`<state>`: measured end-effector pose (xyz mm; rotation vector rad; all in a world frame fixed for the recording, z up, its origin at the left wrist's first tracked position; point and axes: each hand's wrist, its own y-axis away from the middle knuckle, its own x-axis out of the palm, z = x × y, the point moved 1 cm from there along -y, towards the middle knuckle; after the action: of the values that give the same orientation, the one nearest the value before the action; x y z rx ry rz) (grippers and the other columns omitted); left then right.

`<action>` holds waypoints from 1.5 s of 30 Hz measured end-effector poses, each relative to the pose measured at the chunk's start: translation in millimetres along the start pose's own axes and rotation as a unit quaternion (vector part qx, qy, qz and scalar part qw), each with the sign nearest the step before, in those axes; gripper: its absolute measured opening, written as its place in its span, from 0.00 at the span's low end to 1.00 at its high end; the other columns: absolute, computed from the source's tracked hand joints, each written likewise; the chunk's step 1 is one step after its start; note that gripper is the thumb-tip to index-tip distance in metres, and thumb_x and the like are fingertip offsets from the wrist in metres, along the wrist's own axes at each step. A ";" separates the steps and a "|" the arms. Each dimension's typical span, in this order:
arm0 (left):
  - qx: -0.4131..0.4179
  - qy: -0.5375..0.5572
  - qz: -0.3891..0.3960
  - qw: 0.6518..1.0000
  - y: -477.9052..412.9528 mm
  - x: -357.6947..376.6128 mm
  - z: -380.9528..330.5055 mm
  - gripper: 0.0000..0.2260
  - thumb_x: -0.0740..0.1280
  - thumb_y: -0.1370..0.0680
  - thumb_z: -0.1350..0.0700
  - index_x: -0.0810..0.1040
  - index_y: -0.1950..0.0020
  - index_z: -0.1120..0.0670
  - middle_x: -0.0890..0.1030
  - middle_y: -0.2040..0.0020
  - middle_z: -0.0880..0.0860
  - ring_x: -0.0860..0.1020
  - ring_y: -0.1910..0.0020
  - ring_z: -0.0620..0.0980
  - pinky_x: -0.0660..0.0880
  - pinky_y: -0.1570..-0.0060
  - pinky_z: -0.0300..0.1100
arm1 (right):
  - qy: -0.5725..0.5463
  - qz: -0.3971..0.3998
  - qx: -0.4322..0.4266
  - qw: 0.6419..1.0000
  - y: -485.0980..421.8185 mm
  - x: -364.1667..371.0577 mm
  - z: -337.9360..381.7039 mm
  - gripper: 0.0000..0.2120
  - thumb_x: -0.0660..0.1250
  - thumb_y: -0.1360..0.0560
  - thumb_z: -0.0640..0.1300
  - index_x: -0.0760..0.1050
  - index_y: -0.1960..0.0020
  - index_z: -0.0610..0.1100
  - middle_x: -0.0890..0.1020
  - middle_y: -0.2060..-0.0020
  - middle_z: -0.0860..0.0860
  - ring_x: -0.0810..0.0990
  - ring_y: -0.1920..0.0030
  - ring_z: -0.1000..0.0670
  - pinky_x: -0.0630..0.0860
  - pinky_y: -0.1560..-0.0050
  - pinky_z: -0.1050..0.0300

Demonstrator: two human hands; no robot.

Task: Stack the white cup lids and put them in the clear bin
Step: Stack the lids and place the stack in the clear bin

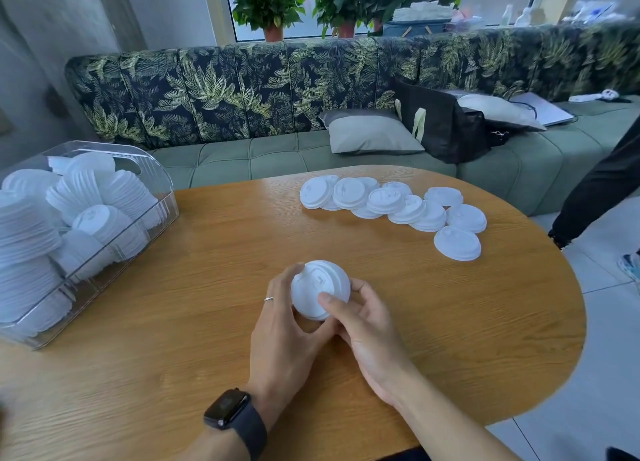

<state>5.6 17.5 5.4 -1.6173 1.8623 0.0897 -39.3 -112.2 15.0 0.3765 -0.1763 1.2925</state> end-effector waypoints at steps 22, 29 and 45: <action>-0.168 0.286 0.076 0.940 -15.7 -6.7 -1.4 0.14 0.68 0.22 0.49 0.80 0.42 0.57 0.86 0.50 0.53 0.85 0.51 0.51 0.83 0.59 0.46 | 0.095 -0.046 -0.079 0.991 -6.7 -16.7 6.9 0.16 0.72 0.23 0.53 0.82 0.38 0.47 0.88 0.48 0.51 0.86 0.44 0.51 0.81 0.38 0.42; -0.161 0.277 0.067 0.945 -13.4 -6.1 -1.4 0.14 0.68 0.22 0.47 0.79 0.43 0.55 0.86 0.51 0.53 0.85 0.51 0.53 0.83 0.58 0.46 | 0.098 -0.056 -0.079 0.990 -3.8 -15.9 7.4 0.11 0.71 0.22 0.50 0.84 0.42 0.48 0.89 0.51 0.52 0.87 0.48 0.53 0.82 0.44 0.52; 0.076 -0.049 0.085 0.992 -0.4 2.1 2.1 0.42 0.73 0.32 0.34 0.55 0.23 0.36 0.65 0.28 0.36 0.68 0.33 0.33 0.76 0.45 0.38 | -0.019 -0.006 0.013 1.000 -6.1 -22.3 11.4 0.09 0.65 0.18 0.46 0.82 0.50 0.41 0.82 0.58 0.42 0.79 0.60 0.47 0.73 0.64 0.55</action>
<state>6.8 16.6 2.8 -1.3285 1.8802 0.0970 -38.6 -137.9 17.0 0.4241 -0.1888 1.2775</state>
